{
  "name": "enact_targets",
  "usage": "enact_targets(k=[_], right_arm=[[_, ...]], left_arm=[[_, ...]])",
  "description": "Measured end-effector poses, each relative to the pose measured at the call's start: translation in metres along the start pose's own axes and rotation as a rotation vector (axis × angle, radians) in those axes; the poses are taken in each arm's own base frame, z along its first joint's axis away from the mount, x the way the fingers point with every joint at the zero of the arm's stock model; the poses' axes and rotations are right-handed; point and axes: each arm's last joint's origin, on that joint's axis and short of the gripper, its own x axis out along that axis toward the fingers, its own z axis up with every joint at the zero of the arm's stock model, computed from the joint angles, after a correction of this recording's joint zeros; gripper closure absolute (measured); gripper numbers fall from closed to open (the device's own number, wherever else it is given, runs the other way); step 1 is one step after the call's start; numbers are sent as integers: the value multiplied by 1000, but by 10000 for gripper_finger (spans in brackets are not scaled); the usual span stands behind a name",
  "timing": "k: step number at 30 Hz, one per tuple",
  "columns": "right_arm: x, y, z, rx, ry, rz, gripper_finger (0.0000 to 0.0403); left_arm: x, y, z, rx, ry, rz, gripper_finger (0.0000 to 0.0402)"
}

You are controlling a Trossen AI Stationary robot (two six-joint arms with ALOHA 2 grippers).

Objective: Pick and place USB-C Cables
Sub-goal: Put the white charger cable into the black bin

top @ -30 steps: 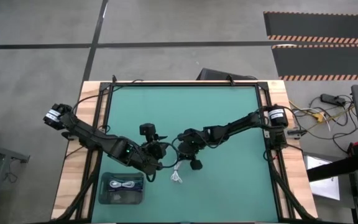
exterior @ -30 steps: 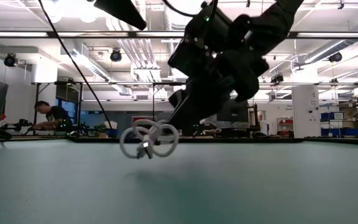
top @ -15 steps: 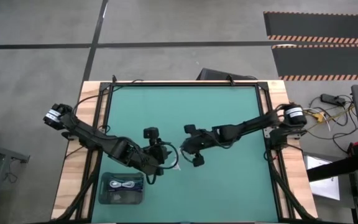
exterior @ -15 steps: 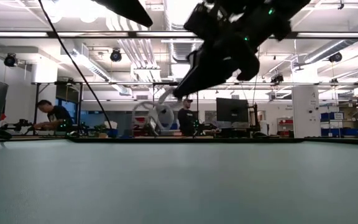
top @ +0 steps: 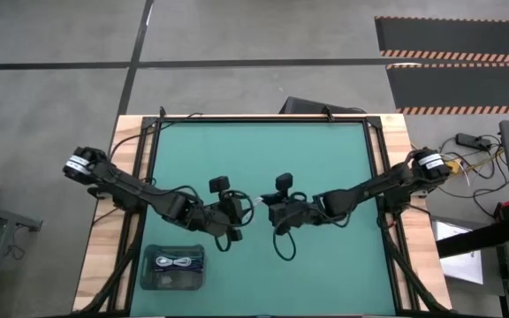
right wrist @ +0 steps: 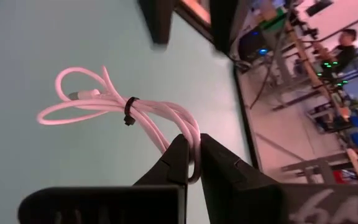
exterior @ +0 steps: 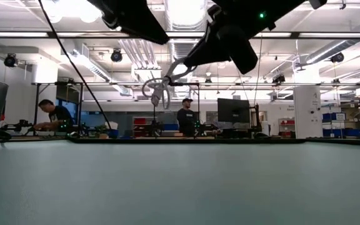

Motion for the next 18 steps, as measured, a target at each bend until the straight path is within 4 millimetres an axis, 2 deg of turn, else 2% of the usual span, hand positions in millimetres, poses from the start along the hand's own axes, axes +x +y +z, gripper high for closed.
enact_targets(k=[7, 18], right_arm=[[-3, 0, 5, -17, 0, -85, 390], [-6, -4, 12, -26, -44, -153, 390]], left_arm=[[14, 6, -8, -59, -33, 28, 260], [22, 8, -19, -102, -72, 32, 260]])
